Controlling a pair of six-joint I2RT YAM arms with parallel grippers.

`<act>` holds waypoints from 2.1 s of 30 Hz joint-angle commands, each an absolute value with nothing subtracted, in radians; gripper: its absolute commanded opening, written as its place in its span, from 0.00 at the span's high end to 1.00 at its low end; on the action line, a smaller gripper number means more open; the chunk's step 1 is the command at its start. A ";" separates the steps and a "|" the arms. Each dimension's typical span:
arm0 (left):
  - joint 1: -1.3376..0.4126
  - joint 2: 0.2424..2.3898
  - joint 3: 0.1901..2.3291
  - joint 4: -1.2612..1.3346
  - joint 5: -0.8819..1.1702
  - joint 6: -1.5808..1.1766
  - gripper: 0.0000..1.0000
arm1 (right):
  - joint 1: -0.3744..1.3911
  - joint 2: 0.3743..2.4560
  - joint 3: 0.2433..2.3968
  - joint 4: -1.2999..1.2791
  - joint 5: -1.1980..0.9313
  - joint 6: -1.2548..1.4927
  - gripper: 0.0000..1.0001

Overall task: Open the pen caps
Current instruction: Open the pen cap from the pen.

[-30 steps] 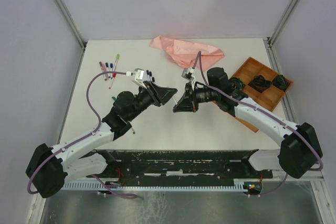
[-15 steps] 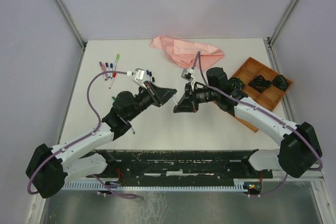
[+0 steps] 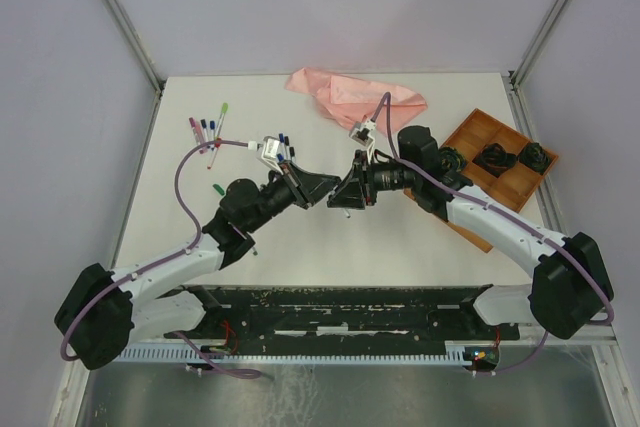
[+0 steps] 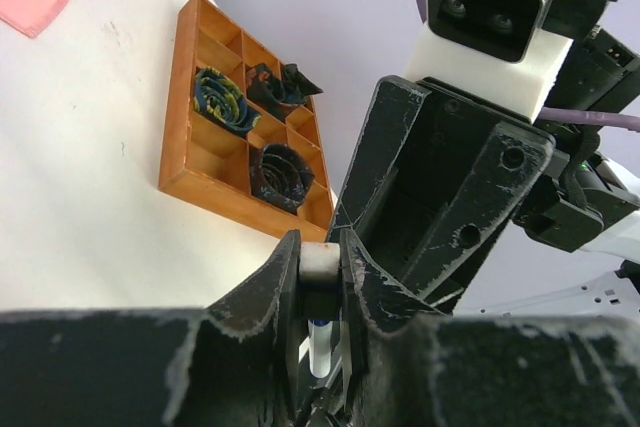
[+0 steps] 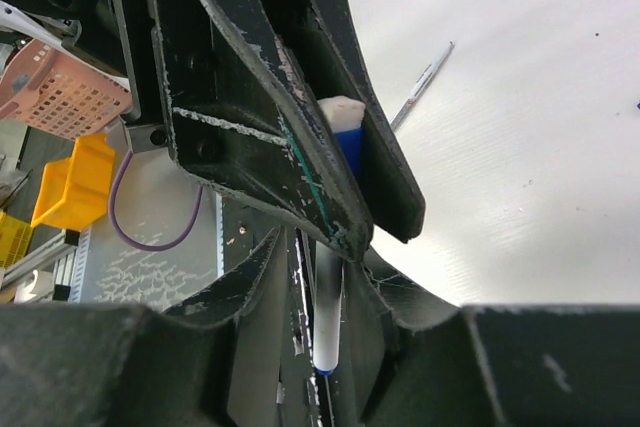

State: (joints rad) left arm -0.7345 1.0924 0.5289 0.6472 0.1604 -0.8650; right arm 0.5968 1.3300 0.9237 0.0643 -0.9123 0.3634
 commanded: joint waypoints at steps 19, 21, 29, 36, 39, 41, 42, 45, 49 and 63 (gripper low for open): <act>-0.730 1.034 0.519 0.721 0.103 -0.878 0.91 | 0.598 1.349 0.951 0.078 -0.907 0.365 0.99; -0.730 1.022 0.510 0.719 0.088 -0.884 0.70 | 0.598 1.348 0.954 0.077 -0.906 0.369 1.00; -0.729 0.980 0.482 0.698 0.061 -0.907 0.54 | 0.598 1.345 0.953 0.083 -0.904 0.383 1.00; -0.728 1.014 0.502 0.708 0.099 -0.911 0.57 | 0.597 1.345 0.959 0.061 -0.907 0.354 1.00; -0.729 1.027 0.503 0.720 0.111 -0.916 0.63 | 0.597 1.347 0.959 0.058 -0.908 0.351 1.00; -0.729 1.031 0.504 0.726 0.116 -0.917 0.65 | 0.598 1.349 0.960 0.056 -0.909 0.348 1.00; -0.728 1.033 0.505 0.727 0.120 -0.918 0.66 | 0.597 1.349 0.961 0.055 -0.909 0.347 1.00; -0.729 1.035 0.510 0.728 0.128 -0.915 0.73 | 0.598 1.349 0.962 0.052 -0.911 0.344 1.00; -0.721 1.030 0.518 0.711 0.126 -0.900 0.96 | 0.599 1.355 0.964 0.049 -0.914 0.338 1.00; -0.375 1.017 0.800 0.449 0.097 -0.730 0.97 | 0.649 1.445 0.964 0.066 -0.925 0.380 1.00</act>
State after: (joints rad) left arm -0.5350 1.0306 0.6590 0.4030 0.2932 -0.8337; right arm 0.6319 1.4258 0.9852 0.1707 -0.8280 0.3706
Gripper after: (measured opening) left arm 0.203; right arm 0.047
